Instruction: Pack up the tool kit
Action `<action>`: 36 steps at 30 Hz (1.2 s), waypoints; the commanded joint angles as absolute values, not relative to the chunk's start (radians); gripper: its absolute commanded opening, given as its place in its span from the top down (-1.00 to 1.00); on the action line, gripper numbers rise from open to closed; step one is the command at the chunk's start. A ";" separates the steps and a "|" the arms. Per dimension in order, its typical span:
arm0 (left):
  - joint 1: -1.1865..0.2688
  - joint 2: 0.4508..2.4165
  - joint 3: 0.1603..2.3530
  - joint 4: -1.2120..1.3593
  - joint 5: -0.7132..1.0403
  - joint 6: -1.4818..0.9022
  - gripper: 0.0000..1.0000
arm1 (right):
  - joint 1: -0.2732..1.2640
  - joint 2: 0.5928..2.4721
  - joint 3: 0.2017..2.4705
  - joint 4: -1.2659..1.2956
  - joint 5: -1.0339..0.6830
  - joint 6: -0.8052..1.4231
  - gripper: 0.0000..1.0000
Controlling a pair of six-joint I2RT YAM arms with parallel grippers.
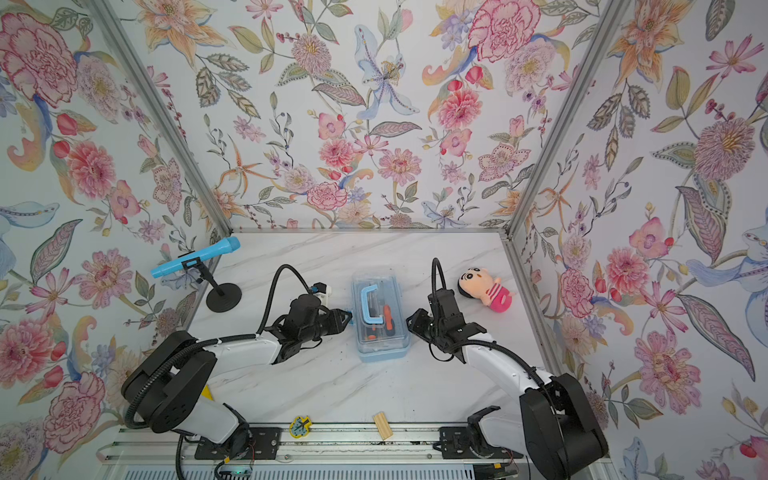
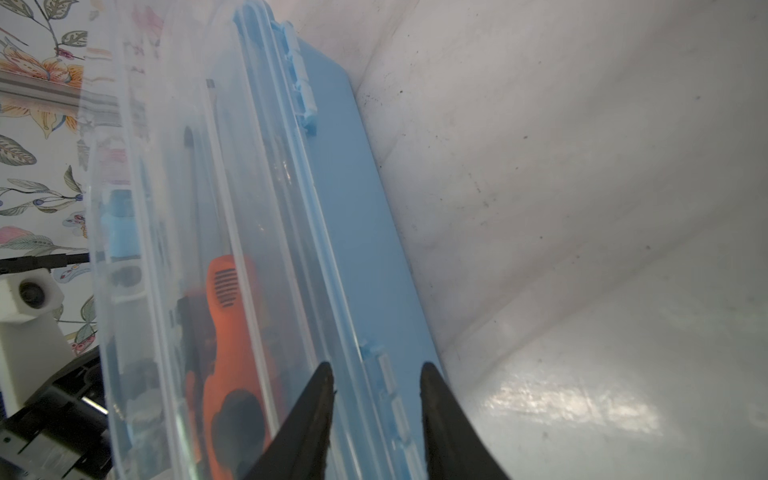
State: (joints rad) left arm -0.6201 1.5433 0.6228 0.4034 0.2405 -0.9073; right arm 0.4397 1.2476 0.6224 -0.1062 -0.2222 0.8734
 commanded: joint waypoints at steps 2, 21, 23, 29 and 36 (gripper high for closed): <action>-0.603 1.525 0.644 0.368 0.253 -0.923 0.39 | 0.462 1.257 0.616 -0.073 -0.244 0.889 0.27; -0.581 1.519 0.676 0.316 0.278 -0.914 0.70 | 0.469 1.277 0.626 -0.066 -0.238 0.880 0.27; -0.579 1.517 0.684 0.302 0.278 -0.910 0.70 | 0.469 1.275 0.628 -0.066 -0.235 0.880 0.27; -0.565 1.496 0.690 0.285 0.294 -0.920 0.71 | 0.469 1.273 0.632 -0.069 -0.233 0.878 0.27; -0.543 1.476 0.690 0.278 0.350 -0.973 0.69 | 0.469 1.274 0.635 -0.071 -0.234 0.877 0.26</action>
